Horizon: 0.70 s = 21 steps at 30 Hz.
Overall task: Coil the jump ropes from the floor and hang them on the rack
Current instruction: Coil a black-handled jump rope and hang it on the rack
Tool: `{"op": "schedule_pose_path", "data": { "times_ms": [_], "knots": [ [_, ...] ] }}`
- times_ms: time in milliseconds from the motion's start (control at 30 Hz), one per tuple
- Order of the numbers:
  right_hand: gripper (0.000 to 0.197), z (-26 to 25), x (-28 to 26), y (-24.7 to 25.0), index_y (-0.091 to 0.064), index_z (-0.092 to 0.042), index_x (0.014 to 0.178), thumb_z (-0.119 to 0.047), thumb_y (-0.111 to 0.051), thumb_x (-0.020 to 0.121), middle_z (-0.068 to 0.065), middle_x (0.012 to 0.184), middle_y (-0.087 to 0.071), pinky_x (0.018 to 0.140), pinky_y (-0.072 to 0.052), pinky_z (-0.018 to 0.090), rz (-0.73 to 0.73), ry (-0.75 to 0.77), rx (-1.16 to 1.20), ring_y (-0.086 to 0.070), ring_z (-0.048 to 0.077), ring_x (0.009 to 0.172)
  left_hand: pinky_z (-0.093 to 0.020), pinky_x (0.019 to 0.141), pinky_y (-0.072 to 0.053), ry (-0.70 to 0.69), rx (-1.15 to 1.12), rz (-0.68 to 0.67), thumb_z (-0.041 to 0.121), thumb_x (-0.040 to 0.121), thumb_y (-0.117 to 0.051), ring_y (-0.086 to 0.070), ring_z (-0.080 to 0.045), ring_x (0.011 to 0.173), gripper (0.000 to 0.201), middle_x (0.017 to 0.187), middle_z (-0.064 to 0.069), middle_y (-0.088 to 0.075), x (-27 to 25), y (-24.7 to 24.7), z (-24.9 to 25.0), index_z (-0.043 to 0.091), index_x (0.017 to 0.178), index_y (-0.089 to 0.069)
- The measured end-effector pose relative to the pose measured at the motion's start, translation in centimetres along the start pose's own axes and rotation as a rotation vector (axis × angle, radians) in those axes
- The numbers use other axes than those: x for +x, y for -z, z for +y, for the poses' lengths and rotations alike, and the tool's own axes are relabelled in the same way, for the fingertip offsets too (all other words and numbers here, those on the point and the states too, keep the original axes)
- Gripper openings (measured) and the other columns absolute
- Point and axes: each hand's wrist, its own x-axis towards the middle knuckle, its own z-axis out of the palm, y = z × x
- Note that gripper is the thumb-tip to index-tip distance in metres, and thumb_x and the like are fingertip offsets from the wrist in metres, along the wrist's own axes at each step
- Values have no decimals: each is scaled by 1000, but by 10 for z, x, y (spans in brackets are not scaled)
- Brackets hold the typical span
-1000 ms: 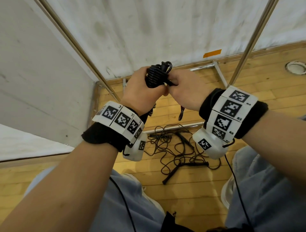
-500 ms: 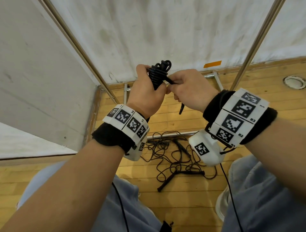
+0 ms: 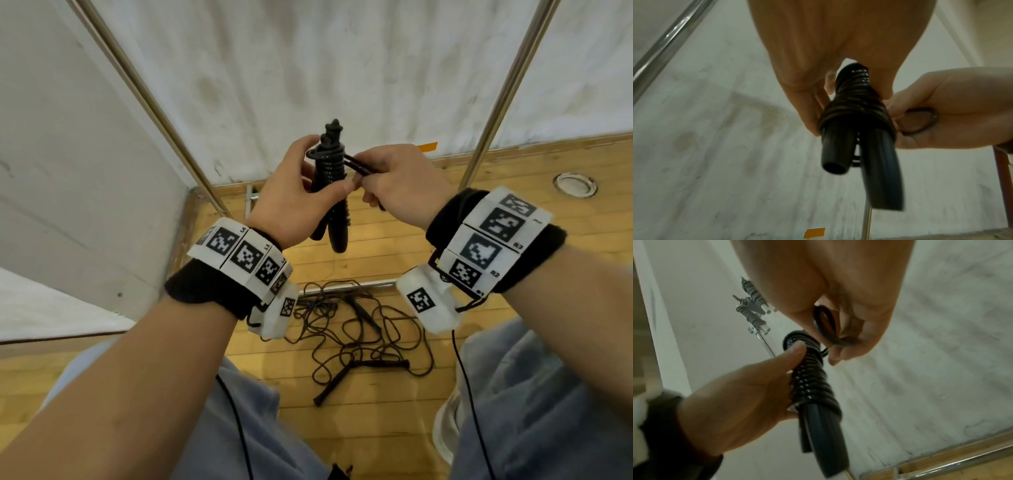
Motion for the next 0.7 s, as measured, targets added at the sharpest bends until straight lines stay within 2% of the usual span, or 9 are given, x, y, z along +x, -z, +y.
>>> {"op": "schedule_pose_path", "data": {
  "times_ms": [67, 133, 167, 233, 333, 400, 500, 600, 700],
  "knots": [
    [23, -2, 1, 2, -66, -16, 78, -9, -49, 92, -9, 60, -60, 53, -49, 22, 27, 17, 15, -54, 5, 51, -8, 65, -47, -32, -51, 52, 37, 77, -76, -58, 9, 75, 58, 89, 15, -59, 4, 1, 4, 28, 125, -46],
    [29, -4, 3, 0, -60, -17, 69, -15, -48, 95, -7, 53, -52, 52, -44, 25, 50, 68, -1, -48, 6, 46, -12, 60, -49, -41, -121, 56, 28, 72, -80, -59, 5, 67, 50, 84, 12, -61, 8, 2, 10, 27, 112, -51],
    [29, -6, 4, -3, -60, -15, 70, -16, -47, 96, -7, 54, -50, 52, -41, 24, 55, 103, -28, -46, 3, 45, -15, 59, -51, -37, -161, 55, 25, 70, -81, -60, 2, 63, 48, 81, 11, -62, 9, 2, 12, 24, 109, -53],
    [27, -11, 6, -6, -65, -9, 82, -20, -46, 97, -6, 62, -53, 52, -35, 17, 64, 164, -72, -46, 0, 50, -21, 58, -52, -11, -229, 56, 23, 68, -78, -61, -4, 61, 45, 77, 11, -63, 12, 3, 13, 20, 106, -53],
    [33, -15, 8, -8, -68, -7, 96, -27, -42, 99, 6, 80, -64, 59, -38, 19, 50, 214, -92, -51, 9, 65, -35, 64, -57, 58, -279, 30, 27, 66, -77, -63, -13, 67, 47, 81, 6, -62, 13, 6, 7, 23, 101, -46],
    [33, -16, 7, -12, -66, -6, 97, -24, -39, 100, 6, 79, -63, 59, -37, 19, 32, 239, -127, -51, 11, 67, -43, 66, -58, 92, -303, -2, 25, 67, -77, -63, -19, 67, 49, 84, 0, -61, 12, 8, 2, 21, 100, -42],
    [26, -14, 5, -21, -61, -4, 92, -12, -37, 98, -5, 65, -48, 52, -30, 19, 2, 218, -115, -42, 5, 55, -42, 61, -58, 106, -308, -13, 16, 76, -77, -66, -22, 62, 47, 80, -2, -64, 11, 9, -3, 17, 105, -40],
    [28, -13, 4, -26, -59, -3, 109, -6, -34, 96, -4, 60, -42, 43, -30, 15, -55, 115, 13, -37, 4, 46, -39, 56, -55, 69, -257, 14, 10, 80, -73, -62, -20, 58, 46, 75, -1, -62, 11, 7, -5, 19, 109, -38],
    [30, -14, 3, -28, -58, -8, 118, -9, -36, 98, -6, 58, -42, 42, -30, 15, -59, 82, 23, -36, 5, 45, -37, 58, -53, 17, -178, 23, 12, 82, -71, -59, -16, 59, 49, 80, 3, -60, 12, 6, -5, 20, 115, -35]
  ]
}}
